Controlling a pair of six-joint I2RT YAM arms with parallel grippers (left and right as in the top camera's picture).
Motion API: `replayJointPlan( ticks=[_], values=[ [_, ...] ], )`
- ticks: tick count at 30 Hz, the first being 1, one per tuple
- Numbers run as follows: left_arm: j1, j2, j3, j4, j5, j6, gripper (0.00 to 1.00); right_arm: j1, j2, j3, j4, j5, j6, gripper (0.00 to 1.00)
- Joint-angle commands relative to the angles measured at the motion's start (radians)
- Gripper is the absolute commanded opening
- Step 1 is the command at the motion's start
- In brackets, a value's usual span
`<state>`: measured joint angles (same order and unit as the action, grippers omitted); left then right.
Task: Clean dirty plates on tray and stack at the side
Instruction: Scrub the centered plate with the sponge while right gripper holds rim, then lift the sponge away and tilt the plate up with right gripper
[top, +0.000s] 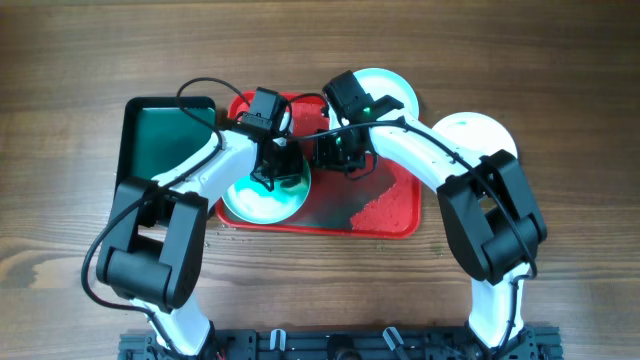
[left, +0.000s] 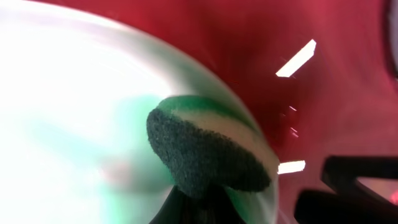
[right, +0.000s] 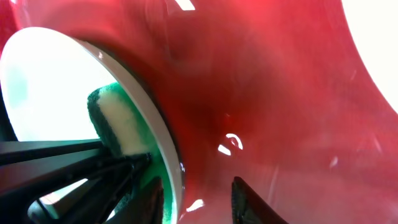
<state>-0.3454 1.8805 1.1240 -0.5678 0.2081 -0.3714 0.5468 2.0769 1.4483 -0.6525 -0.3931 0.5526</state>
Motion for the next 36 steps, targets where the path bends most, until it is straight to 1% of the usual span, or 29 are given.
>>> replayJointPlan(
  ticks=[1, 3, 6, 7, 9, 10, 11, 12, 16, 17, 18, 21, 22, 24, 27, 29, 32, 33, 34, 36],
  values=[
    [0.007, 0.021, -0.017, -0.015, -0.203, -0.118, 0.04, 0.043, 0.027, 0.009, 0.027, -0.026, 0.024, 0.41],
    [0.008, 0.021, -0.017, -0.014, -0.207, -0.159, 0.04, 0.062, 0.050, 0.009, 0.049, -0.027, 0.074, 0.41],
    [0.010, 0.021, -0.017, -0.015, -0.206, -0.162, 0.04, 0.069, 0.073, 0.009, 0.054, -0.027, 0.135, 0.40],
    [0.010, 0.021, -0.017, -0.015, -0.206, -0.161, 0.04, 0.069, 0.079, 0.009, 0.053, -0.023, 0.159, 0.36],
    [0.010, 0.021, -0.017, -0.013, -0.206, -0.162, 0.04, 0.070, 0.087, 0.009, 0.054, -0.015, 0.190, 0.35],
    [0.012, 0.021, -0.017, -0.011, -0.206, -0.162, 0.04, 0.072, 0.094, 0.009, 0.054, -0.011, 0.204, 0.30],
    [0.015, 0.020, -0.017, -0.011, -0.206, -0.162, 0.04, 0.072, 0.100, 0.009, 0.054, -0.011, 0.207, 0.16],
    [0.020, 0.019, -0.017, -0.012, -0.206, -0.162, 0.04, 0.072, 0.100, 0.009, 0.053, -0.011, 0.208, 0.04],
    [0.079, 0.019, -0.017, -0.029, -0.208, -0.157, 0.04, 0.071, 0.101, 0.009, 0.046, -0.012, 0.209, 0.04],
    [0.102, 0.019, -0.017, -0.034, -0.211, -0.119, 0.04, 0.069, 0.100, 0.010, 0.045, -0.012, 0.207, 0.04],
    [0.122, 0.019, -0.017, -0.034, -0.215, -0.026, 0.04, 0.063, 0.100, 0.010, 0.042, -0.013, 0.207, 0.04],
    [0.152, 0.019, -0.017, -0.057, -0.237, 0.140, 0.04, 0.035, 0.098, 0.010, 0.038, -0.027, 0.198, 0.04],
    [0.154, 0.019, -0.017, -0.070, -0.249, 0.164, 0.04, 0.021, 0.093, 0.010, 0.034, -0.032, 0.182, 0.04],
    [0.154, 0.019, -0.017, -0.083, -0.280, 0.174, 0.04, -0.009, 0.076, 0.010, 0.021, -0.029, 0.145, 0.04],
    [0.147, 0.019, -0.017, -0.121, -0.264, 0.192, 0.04, -0.048, 0.032, 0.010, -0.042, 0.059, 0.114, 0.04],
    [0.138, 0.019, -0.017, -0.163, -0.174, 0.264, 0.04, -0.063, 0.008, 0.010, -0.060, 0.101, 0.100, 0.04],
    [0.109, 0.019, -0.017, -0.248, 0.144, 0.492, 0.04, -0.080, 0.000, 0.010, -0.071, 0.108, 0.090, 0.04],
    [0.099, 0.019, -0.017, -0.261, 0.217, 0.547, 0.04, -0.082, 0.000, 0.010, -0.074, 0.108, 0.090, 0.04],
    [0.091, 0.019, -0.017, -0.259, 0.244, 0.557, 0.04, -0.082, 0.000, 0.010, -0.076, 0.108, 0.085, 0.04],
    [0.082, 0.019, -0.017, -0.225, 0.220, 0.550, 0.04, -0.082, 0.000, 0.010, -0.087, 0.105, 0.079, 0.04]
  ],
)
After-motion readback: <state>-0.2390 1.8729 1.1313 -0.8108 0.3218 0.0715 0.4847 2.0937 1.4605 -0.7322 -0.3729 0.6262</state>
